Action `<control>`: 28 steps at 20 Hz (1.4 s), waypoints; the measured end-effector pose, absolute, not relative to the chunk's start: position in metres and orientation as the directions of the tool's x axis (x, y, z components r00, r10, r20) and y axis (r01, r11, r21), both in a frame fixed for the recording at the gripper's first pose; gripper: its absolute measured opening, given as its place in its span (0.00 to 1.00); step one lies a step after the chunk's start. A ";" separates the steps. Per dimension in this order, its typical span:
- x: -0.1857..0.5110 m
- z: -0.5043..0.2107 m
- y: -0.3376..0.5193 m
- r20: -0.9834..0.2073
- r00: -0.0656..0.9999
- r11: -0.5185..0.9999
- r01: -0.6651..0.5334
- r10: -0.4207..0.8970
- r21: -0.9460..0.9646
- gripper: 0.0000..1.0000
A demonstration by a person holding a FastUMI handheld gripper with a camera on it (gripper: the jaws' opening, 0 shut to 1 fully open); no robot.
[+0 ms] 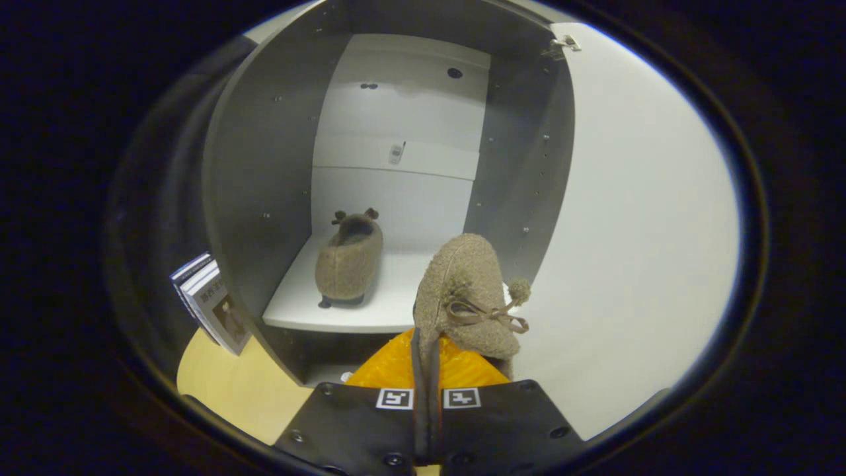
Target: Open the shoe cabinet door, grab the shoes and put them into the shoe cabinet, then close the shoe cabinet door.
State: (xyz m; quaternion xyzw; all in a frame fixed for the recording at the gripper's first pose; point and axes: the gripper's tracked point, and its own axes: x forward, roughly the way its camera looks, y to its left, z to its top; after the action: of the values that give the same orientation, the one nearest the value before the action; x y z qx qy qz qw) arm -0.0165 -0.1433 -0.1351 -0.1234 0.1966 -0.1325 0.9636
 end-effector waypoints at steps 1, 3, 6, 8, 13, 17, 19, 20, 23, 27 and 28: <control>-0.006 -0.131 -0.141 -0.340 0.892 0.934 0.197 -0.297 -0.299 0.03; 0.018 -0.125 -0.139 -0.330 0.899 0.931 0.181 -0.288 -0.317 0.03; 0.048 -0.123 -0.136 -0.327 0.906 0.930 0.156 -0.269 -0.334 0.03; 0.065 -0.122 -0.136 -0.330 0.908 0.926 0.136 -0.258 -0.352 0.02; 0.107 -0.129 -0.146 -0.363 0.900 0.931 0.110 -0.242 -0.348 0.03; 0.135 -0.139 -0.161 -0.398 0.883 0.932 0.106 -0.248 -0.346 0.03; 0.146 -0.148 -0.167 -0.424 0.873 0.939 0.099 -0.241 -0.329 0.02; 0.151 -0.153 -0.172 -0.441 0.866 0.944 0.096 -0.236 -0.317 0.02; 0.164 -0.164 -0.175 -0.484 0.852 0.963 0.082 -0.201 -0.257 0.02; 0.184 -0.173 -0.182 -0.502 0.843 0.955 0.046 -0.194 -0.293 0.02; 0.189 -0.175 -0.183 -0.502 0.844 0.953 0.033 -0.187 -0.300 0.02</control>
State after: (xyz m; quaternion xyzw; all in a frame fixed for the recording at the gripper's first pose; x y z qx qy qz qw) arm 0.1886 -0.1830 -0.1755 -0.1413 0.2729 -0.0578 0.9498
